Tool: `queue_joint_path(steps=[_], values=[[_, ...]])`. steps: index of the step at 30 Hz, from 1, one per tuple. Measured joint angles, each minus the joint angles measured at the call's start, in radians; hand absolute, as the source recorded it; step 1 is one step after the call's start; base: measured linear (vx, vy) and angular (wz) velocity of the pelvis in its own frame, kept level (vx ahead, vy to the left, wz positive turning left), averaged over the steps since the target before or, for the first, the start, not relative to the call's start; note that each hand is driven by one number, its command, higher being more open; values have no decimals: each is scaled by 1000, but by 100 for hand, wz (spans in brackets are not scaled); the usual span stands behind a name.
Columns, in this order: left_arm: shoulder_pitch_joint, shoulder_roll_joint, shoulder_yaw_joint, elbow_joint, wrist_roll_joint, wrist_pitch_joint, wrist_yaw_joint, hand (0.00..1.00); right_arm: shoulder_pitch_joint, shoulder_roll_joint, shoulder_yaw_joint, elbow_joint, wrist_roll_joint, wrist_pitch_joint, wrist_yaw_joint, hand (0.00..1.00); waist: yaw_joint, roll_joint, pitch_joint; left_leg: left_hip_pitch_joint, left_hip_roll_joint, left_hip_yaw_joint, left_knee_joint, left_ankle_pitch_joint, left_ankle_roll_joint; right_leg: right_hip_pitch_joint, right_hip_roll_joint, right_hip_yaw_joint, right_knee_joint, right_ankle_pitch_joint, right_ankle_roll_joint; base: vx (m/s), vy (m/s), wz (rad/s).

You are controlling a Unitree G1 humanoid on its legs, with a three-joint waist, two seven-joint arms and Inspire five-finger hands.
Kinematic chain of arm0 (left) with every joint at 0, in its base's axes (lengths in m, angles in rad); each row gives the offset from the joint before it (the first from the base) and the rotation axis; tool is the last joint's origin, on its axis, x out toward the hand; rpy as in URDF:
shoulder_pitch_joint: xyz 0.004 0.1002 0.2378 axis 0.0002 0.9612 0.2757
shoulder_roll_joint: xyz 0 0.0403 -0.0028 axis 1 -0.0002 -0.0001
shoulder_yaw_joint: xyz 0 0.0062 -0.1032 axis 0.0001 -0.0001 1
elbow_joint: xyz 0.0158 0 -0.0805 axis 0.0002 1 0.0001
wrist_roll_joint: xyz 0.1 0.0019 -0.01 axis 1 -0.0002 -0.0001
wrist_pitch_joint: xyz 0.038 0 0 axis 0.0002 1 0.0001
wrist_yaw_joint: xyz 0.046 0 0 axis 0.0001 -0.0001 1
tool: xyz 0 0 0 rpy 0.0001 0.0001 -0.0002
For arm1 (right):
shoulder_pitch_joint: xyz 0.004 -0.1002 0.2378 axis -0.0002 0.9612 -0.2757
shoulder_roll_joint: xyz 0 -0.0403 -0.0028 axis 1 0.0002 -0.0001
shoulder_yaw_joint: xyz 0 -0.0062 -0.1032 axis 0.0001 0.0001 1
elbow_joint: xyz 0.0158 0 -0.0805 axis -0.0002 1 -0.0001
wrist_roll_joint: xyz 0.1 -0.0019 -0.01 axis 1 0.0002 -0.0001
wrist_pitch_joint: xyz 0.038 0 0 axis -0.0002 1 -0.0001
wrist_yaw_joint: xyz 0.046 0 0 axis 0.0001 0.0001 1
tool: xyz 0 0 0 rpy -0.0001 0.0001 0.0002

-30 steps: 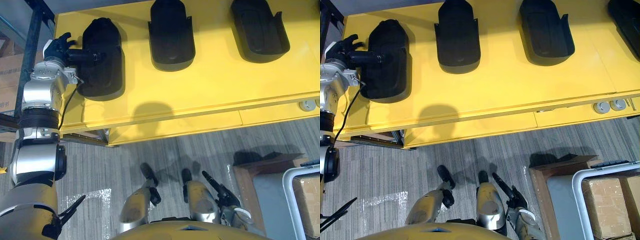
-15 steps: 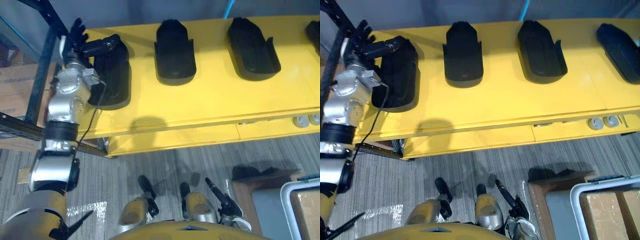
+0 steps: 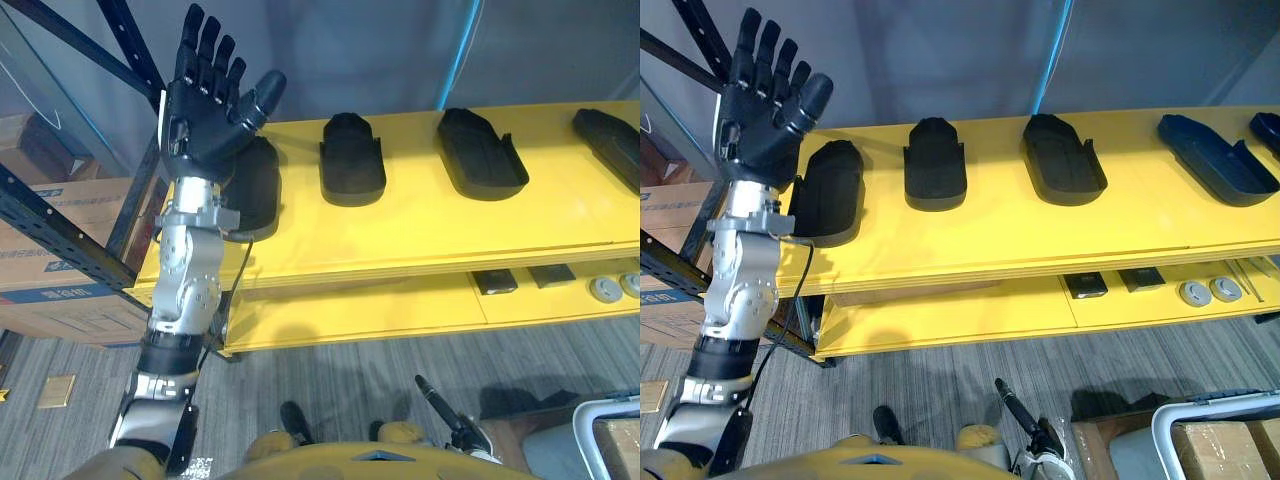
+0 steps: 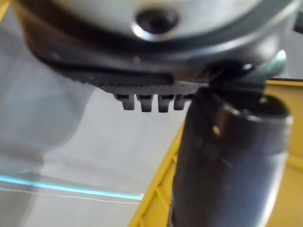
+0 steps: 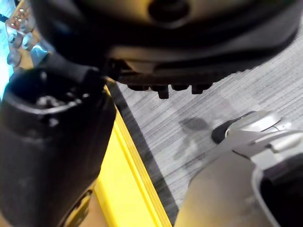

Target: Walk over and take three plastic housings, then place them on the shelf

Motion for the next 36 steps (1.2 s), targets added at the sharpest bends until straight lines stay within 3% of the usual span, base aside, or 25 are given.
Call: queue_joint_path(steps=[4, 7, 12, 19, 25, 31, 36], values=[[212, -61, -54, -125, 107, 3, 7, 0, 27, 10, -7, 19, 0, 12, -1, 100, 22, -13, -15, -1, -7, -35, 0, 4, 4, 17, -3, -41, -15, -1, -2, -4, 26, 24], [336, -70, -88, -135, 137, 58, -15, 0, 27, 8, -16, 48, 0, 20, -3, 100, 43, -15, -25, -5, -12, -57, 0, 7, 6, 26, -6, -64, -19, -4, -4, 5, 20, 23], [463, -85, -109, -132, 143, 107, -62, 0, 19, -2, -15, 88, 1, 19, 1, 100, 64, -13, -31, -21, -25, -85, 0, 9, 8, 31, -13, -91, -35, -5, -5, 16, 35, 20], [493, -82, -103, -51, 227, 135, -26, 0, -3, -16, 6, 131, 2, 14, 9, 100, 68, -12, -33, -22, -40, -111, 0, 10, 12, 39, -22, -108, -30, -24, 0, 26, 33, 11], [493, -72, -105, 19, 416, 213, 50, 0, -20, -20, 10, 159, 11, 3, 20, 100, 66, -12, -33, -22, -42, -121, 0, 9, 13, 42, -23, -117, -30, -34, 2, 46, 1, 4], [486, -44, -104, 77, 359, 274, 72, 0, -22, -23, 10, 162, 10, 2, 25, 100, 65, -11, -33, -12, -39, -126, 0, 6, 11, 53, -19, -120, -28, -38, 2, 69, -28, 2], [485, -42, -105, 127, 324, 274, 73, 0, -22, -27, 9, 162, 9, 3, 32, 100, 66, -6, -34, 4, -32, -115, 0, 6, 9, 63, -13, -109, -28, -43, -4, 48, -36, -7]])
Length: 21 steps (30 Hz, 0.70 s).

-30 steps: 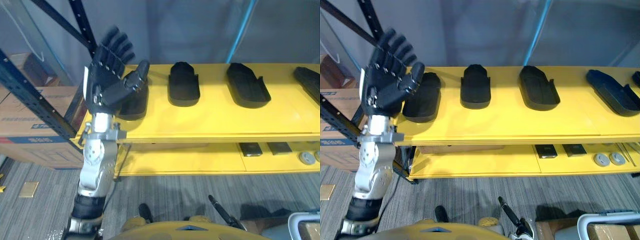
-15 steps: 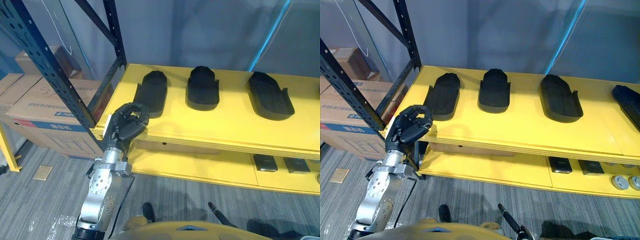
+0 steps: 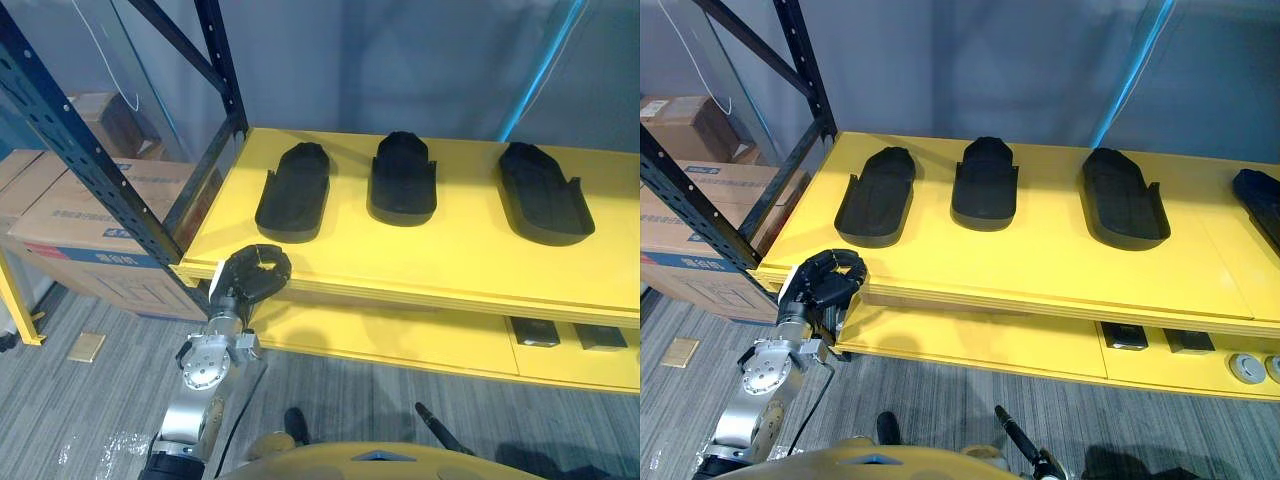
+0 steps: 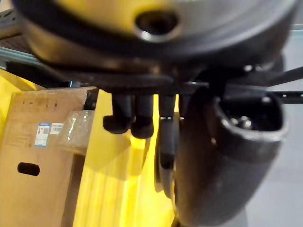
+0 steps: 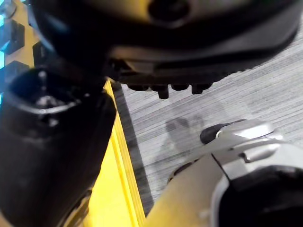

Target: Walk over and take three plastic housings, then place them on the shelf

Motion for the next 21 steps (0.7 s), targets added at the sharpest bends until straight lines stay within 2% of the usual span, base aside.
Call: queue_joint_path(steps=[8, 17, 21], values=[[-5, 1, 0, 24, -49, -9, 14, 0, -1, -5, -4, -1, -10, 0, 15, 100, -1, 10, -1, 14, 2, 15, 0, -9, -13, 6, -1, 16, 1, -1, 1, 7, 3, -6], [-8, 3, -2, 25, -111, -74, -15, 0, -1, -3, -6, -2, -12, 3, 15, 100, 0, 8, 0, 14, 1, 18, 0, -12, -12, 5, -3, 19, 1, -1, 2, 0, 0, 0], [-42, 1, -3, -72, -108, -100, -20, 0, -1, -2, -8, -3, -12, 16, 15, 100, -1, 4, 1, 10, 2, 25, 0, -12, -12, -1, -3, 27, 0, 5, 7, 16, 7, -4]])
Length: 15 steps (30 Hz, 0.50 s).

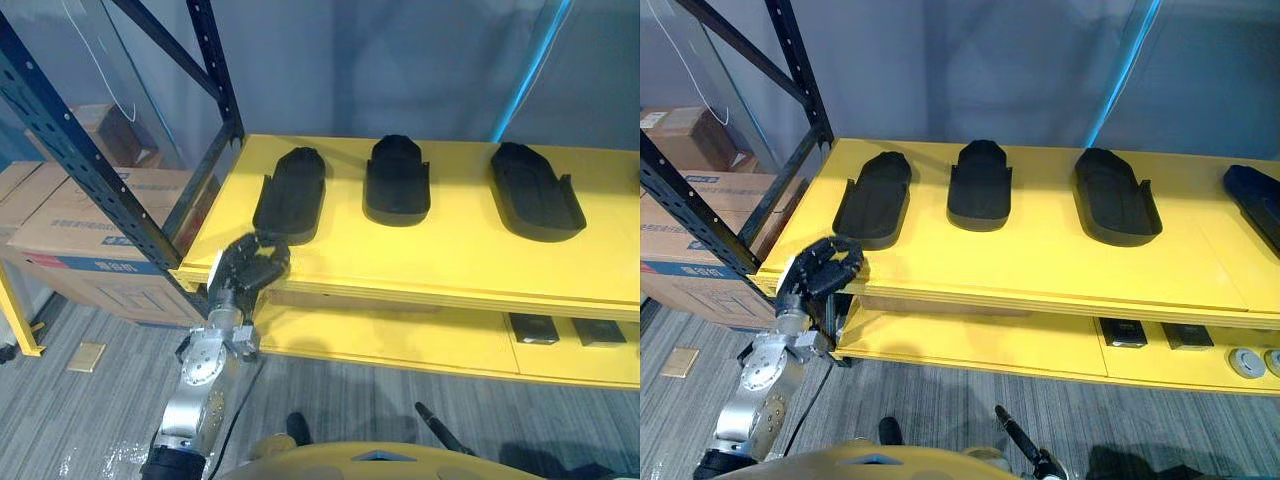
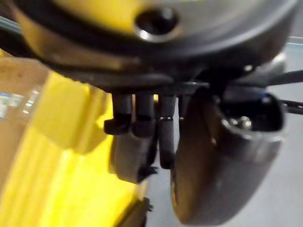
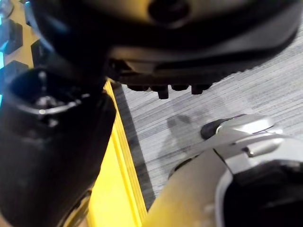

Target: Walk over and take three plastic housings, then place them on the shelf

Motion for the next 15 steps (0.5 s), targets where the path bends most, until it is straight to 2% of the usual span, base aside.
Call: queue_joint_path(steps=[2, 3, 6, 8, 11, 15], values=[[-5, 0, 0, -71, 0, -36, 2, 0, 0, 1, -1, 0, 0, 0, 0, 100, -2, -1, 0, -2, 0, 5, 0, 0, 1, -4, 0, 6, 0, 3, 2, 45, 16, -8], [-9, 0, -1, -120, -1, -76, -1, 100, 2, 2, -1, 0, 0, 0, -1, 100, -5, -2, -1, -8, 0, 6, 0, 0, 2, -10, 0, 8, 0, 5, 1, 48, 12, -2], [-29, 0, 3, -216, 66, -169, 7, 100, 5, 4, -7, 7, 0, 1, -4, 100, -1, -3, -2, -13, -1, 5, 0, 8, 12, -13, 0, 7, -1, 10, -1, 55, 6, 1], [-37, 0, 11, -261, 133, -189, 19, 100, 4, 4, -10, 11, 0, 1, -4, 100, 0, -3, -3, -13, -1, 4, 0, 8, 13, -12, 0, 6, -1, 10, -1, 17, 4, 1], [-37, 26, 14, -298, 317, -187, 49, 100, 4, 2, -10, 13, 0, 0, -4, 100, 0, 1, -5, -14, -1, -1, 0, 10, 14, -11, 0, 1, 1, 10, -1, -2, 5, 4], [-37, 150, 26, -308, 544, -184, 66, 100, 3, -12, -6, 23, 0, -1, -3, 100, -1, 12, -12, -17, -1, -11, 0, 5, 7, -12, 1, -10, 1, 8, -3, -8, 7, 7]])
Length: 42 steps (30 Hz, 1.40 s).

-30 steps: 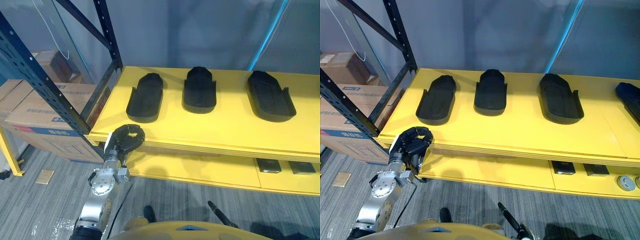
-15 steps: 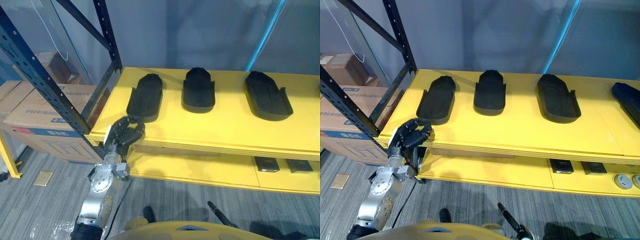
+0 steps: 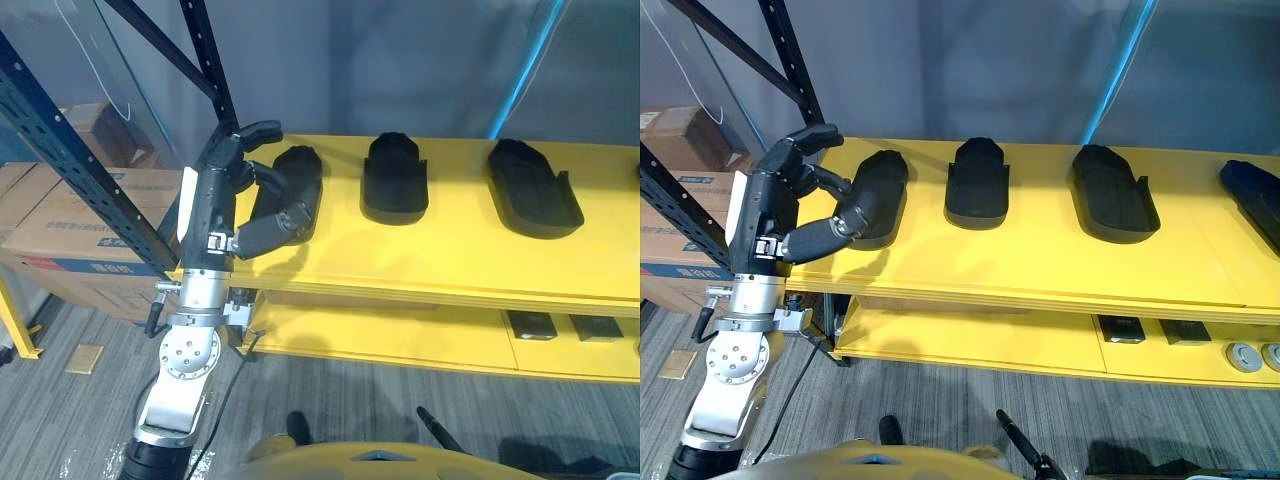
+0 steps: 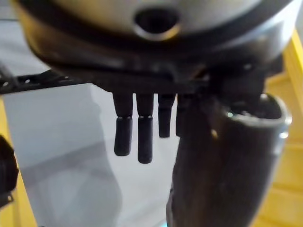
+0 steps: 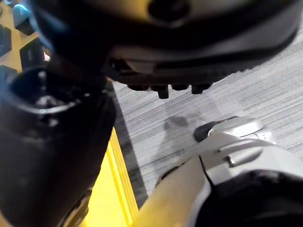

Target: Walk over and take three plastic housings, then place them on the shelf

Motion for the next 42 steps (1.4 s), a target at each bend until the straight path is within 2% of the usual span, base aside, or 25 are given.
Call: queue_joint_path(steps=[4, 7, 10, 13, 16, 17, 18, 20, 22, 25, 29, 32, 36, 42], values=[[0, 151, 53, -5, 143, 7, -14, 100, -5, -8, 8, 10, -1, 1, 6, 100, 3, 4, -2, -10, -1, -4, 0, 4, 3, -6, 0, -4, -3, 0, -1, -5, 15, 3], [8, 211, 116, -6, 158, 31, -90, 100, -19, -10, 5, 19, -1, 7, 6, 100, 10, 5, -2, -26, -2, -6, 0, 8, 6, -20, 0, -6, -4, 2, -2, 8, 17, 3], [19, 253, 125, -5, 161, 45, -151, 100, -19, -9, -6, 21, -1, 17, 13, 100, 28, 2, -1, -29, -4, -8, 0, 8, 6, -21, -2, -7, -5, 6, 3, 25, 15, 2], [49, 281, 136, -5, 153, 45, -200, 100, -35, -11, -17, 36, -1, 24, 26, 100, 32, 2, 0, -30, -5, -12, 0, 9, 7, -19, -1, -11, -4, 6, 3, 34, 6, 4], [57, 283, 144, -2, 81, 52, -311, 100, -49, -12, -34, 38, 0, 26, 31, 100, 41, 9, 4, -32, -5, -19, 0, 10, 6, -19, 0, -17, -4, 5, 1, 18, 0, 7], [57, 288, 147, -2, -1, 60, -405, 100, -53, -14, -35, 38, -2, 26, 37, 100, 48, 11, 6, -32, -5, -25, 0, 11, 7, -18, 0, -23, -3, 2, -3, 17, 0, 10], [57, 292, 147, -2, -46, 67, -452, 100, -53, -15, -35, 38, -3, 26, 38, 100, 49, 12, 6, -33, -5, -28, 0, 11, 7, -18, 0, -26, -2, 2, -3, 19, -1, 11], [59, 313, 135, -4, -127, 106, -566, 100, -59, -17, -40, 38, -3, 28, 43, 100, 52, 15, 9, -35, -5, -31, 0, 12, 6, -18, 1, -30, -2, 1, -4, 22, -4, 6], [88, 323, 107, -3, -194, 166, -628, 100, -69, -20, -54, 39, -8, 43, 44, 100, 51, 21, 15, -36, -5, -32, 0, 12, 7, -19, 2, -30, -3, 0, -5, 0, 0, 0], [90, 332, 103, -2, -247, 241, -663, 100, -78, -22, -54, 49, -9, 49, 45, 100, 53, 21, 16, -38, -4, -33, 0, 13, 7, -20, 3, -31, -3, 0, -6, 25, -3, 1], [90, 358, 113, 25, -271, 287, -672, 100, -95, -25, -59, 60, -9, 49, 47, 100, 55, 21, 17, -39, -5, -33, 0, 17, 13, -19, 3, -31, -2, 0, -6, 28, -5, 0], [89, 360, 126, 66, -271, 313, -721, 100, -110, -25, -74, 68, -9, 50, 55, 100, 57, 25, 19, -39, -5, -34, 0, 17, 13, -19, 3, -31, -2, 0, -6, 0, 0, 0], [86, 404, 126, 109, -262, 381, -742, 100, -120, -27, -82, 77, -8, 50, 67, 100, 57, 28, 21, -38, -4, -34, 0, 15, 10, -19, 3, -32, -1, -1, -8, 0, 0, 0], [48, 438, 144, 180, -260, 393, -731, 100, -120, -38, -83, 76, -8, 50, 73, 100, 60, 38, 27, -39, -5, -34, 0, 12, 6, -21, 3, -31, -1, -2, -8, 0, 0, 0]])
